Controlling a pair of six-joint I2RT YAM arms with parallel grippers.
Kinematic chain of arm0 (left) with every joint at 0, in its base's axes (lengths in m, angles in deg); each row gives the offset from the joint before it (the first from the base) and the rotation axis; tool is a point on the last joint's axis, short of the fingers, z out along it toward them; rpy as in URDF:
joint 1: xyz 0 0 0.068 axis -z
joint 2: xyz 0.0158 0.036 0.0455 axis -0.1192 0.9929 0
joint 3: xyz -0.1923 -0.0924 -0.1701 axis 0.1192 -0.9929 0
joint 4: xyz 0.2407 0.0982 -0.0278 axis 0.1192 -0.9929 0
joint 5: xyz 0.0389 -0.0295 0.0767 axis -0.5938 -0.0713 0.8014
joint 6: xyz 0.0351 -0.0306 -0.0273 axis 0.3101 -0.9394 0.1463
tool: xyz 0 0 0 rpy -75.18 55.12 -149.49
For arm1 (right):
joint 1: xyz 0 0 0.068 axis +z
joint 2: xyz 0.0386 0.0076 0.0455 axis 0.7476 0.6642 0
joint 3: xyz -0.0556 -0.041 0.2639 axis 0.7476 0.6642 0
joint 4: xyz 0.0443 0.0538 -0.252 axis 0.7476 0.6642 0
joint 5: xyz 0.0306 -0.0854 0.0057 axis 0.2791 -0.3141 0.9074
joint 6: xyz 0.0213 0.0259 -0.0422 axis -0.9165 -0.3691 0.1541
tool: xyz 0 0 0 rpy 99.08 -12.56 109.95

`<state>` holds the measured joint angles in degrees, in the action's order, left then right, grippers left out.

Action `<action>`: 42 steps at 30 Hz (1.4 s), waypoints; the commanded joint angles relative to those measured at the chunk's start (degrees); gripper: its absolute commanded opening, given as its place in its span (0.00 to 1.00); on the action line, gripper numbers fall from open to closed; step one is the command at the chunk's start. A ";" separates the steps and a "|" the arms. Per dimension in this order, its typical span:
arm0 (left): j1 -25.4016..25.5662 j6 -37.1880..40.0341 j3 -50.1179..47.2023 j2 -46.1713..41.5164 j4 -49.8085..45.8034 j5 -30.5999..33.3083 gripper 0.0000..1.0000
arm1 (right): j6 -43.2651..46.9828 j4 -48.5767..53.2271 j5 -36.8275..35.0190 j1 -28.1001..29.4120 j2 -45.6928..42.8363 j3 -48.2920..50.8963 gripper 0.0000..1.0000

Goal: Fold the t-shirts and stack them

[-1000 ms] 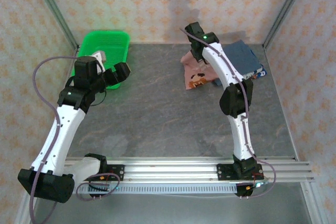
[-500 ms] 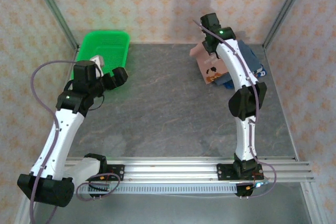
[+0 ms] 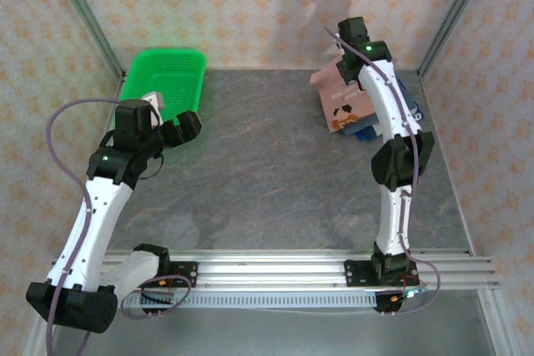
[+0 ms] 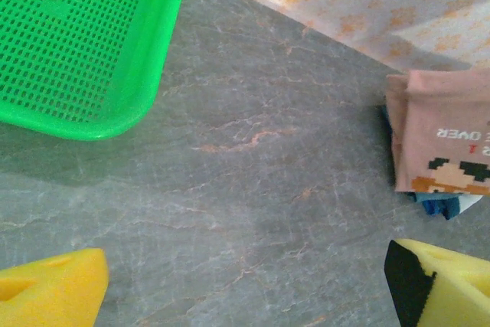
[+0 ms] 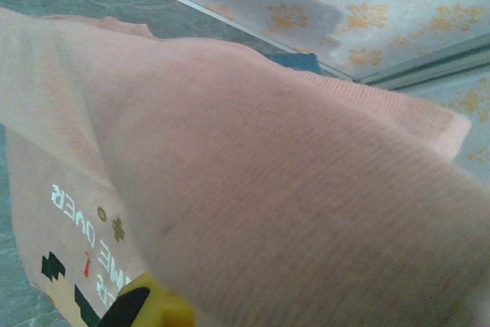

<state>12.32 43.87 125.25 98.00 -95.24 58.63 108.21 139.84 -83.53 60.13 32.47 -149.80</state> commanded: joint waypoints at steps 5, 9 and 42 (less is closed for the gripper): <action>-0.82 2.42 0.88 -0.04 -3.20 2.40 0.95 | -0.01 -3.23 1.54 -3.87 -3.30 0.81 0.00; -0.84 2.83 0.89 0.57 -3.75 2.40 0.95 | -1.09 -3.54 3.39 -4.75 -0.54 -0.22 0.00; -1.71 2.17 2.55 -3.76 -11.98 5.26 0.95 | -21.45 -7.01 3.30 -19.22 2.84 -4.78 0.83</action>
<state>11.18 47.41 128.59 95.31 -109.93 64.25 90.31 129.74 -82.90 40.52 44.33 -156.86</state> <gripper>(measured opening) 0.946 0.830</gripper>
